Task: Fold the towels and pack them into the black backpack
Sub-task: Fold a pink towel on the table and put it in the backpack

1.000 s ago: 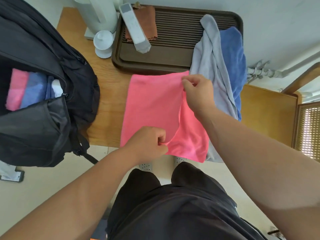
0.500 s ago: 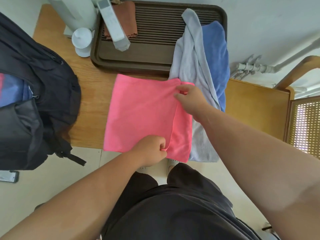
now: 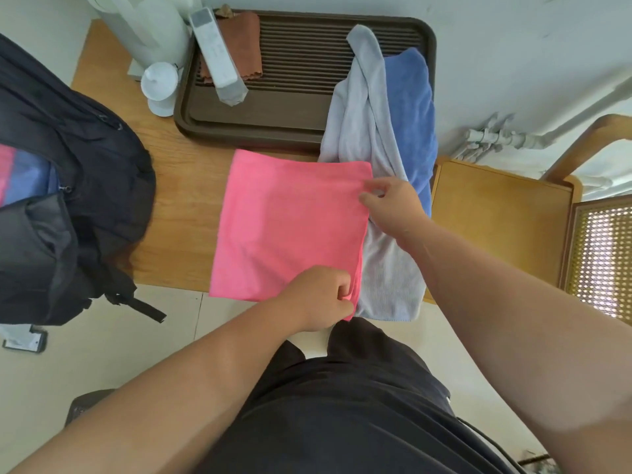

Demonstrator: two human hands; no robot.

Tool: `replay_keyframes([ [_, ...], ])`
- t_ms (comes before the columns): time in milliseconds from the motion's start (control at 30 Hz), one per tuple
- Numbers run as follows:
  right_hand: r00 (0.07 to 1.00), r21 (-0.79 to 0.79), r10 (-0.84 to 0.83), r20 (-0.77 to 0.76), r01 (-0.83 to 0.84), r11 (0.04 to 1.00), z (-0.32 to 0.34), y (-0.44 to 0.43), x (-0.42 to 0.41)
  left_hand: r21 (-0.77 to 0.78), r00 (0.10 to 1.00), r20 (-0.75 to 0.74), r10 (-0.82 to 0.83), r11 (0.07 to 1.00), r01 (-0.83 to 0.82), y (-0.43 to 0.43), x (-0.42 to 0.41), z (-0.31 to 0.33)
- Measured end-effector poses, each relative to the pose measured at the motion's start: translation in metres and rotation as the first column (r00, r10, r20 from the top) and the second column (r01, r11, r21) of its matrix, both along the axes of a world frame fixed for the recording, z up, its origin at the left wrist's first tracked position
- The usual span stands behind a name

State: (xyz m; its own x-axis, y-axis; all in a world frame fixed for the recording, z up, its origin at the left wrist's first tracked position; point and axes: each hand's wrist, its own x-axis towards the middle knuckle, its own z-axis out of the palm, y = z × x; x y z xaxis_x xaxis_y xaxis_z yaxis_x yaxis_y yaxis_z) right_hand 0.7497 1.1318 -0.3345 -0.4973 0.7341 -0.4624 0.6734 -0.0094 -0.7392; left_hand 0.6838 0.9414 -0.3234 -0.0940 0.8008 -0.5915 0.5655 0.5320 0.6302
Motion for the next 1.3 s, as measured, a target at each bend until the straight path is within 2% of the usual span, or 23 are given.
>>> replay_keyframes([
  [200, 0.99, -0.009, 0.13, 0.058, -0.129, 0.992, -0.013, 0.002, 0.001, -0.059, 0.996, -0.007, -0.083, 0.995, 0.083, 0.003, 0.013, -0.028],
  [300, 0.981, -0.026, 0.162, 0.105, -0.16, 0.987, -0.017, 0.004, -0.002, -0.125, 0.996, 0.084, -0.008, 0.992, 0.019, -0.002, 0.009, -0.028],
  [367, 0.979, 0.011, 0.162, 0.122, -0.164, 0.986, -0.015, 0.004, -0.005, -0.103, 0.993, 0.083, 0.089, 0.991, -0.08, -0.006, -0.001, -0.02],
  [467, 0.978, 0.113, 0.165, 0.127, -0.18, 0.977, -0.012, 0.005, -0.01, -0.03, 0.971, -0.047, 0.236, 0.971, -0.237, -0.011, -0.032, -0.006],
  [533, 0.962, 0.2, 0.2, 0.187, -0.237, 0.951, -0.011, 0.007, -0.016, -0.013, 0.939, -0.169, 0.301, 0.952, -0.307, -0.014, -0.062, -0.001],
  [600, 0.918, 0.35, 0.263, 0.297, -0.361, 0.865, -0.006, 0.008, -0.023, 0.017, 0.897, -0.298, 0.326, 0.941, -0.337, -0.012, -0.094, 0.003],
  [700, 0.824, 0.53, 0.341, 0.452, -0.556, 0.64, -0.003, 0.009, -0.036, 0.052, 0.859, -0.428, 0.282, 0.956, -0.288, 0.002, -0.135, 0.007],
  [767, 0.781, 0.548, 0.361, 0.509, -0.617, 0.564, -0.002, 0.011, -0.045, 0.051, 0.82, -0.525, 0.227, 0.971, -0.236, 0.017, -0.158, 0.008],
  [867, 0.757, 0.522, 0.344, 0.555, -0.639, 0.565, -0.002, 0.014, -0.056, 0.019, 0.751, -0.652, 0.105, 0.992, -0.122, 0.038, -0.186, 0.002],
  [1033, 0.748, 0.505, 0.268, 0.607, -0.624, 0.596, -0.005, 0.014, -0.071, -0.047, 0.748, -0.659, -0.08, 0.997, 0.065, 0.061, -0.21, -0.018],
  [1100, 0.728, 0.491, 0.246, 0.64, -0.634, 0.597, -0.006, 0.014, -0.077, -0.078, 0.713, -0.686, -0.144, 0.989, 0.124, 0.066, -0.215, -0.025],
  [1200, 0.708, 0.468, 0.232, 0.667, -0.641, 0.608, -0.008, 0.014, -0.08, -0.109, 0.633, -0.75, -0.192, 0.98, 0.168, 0.07, -0.219, -0.034],
  [1300, 0.709, 0.462, 0.253, 0.658, -0.645, 0.608, -0.009, 0.013, -0.082, -0.147, 0.623, -0.749, -0.228, 0.973, 0.18, 0.071, -0.216, -0.039],
])
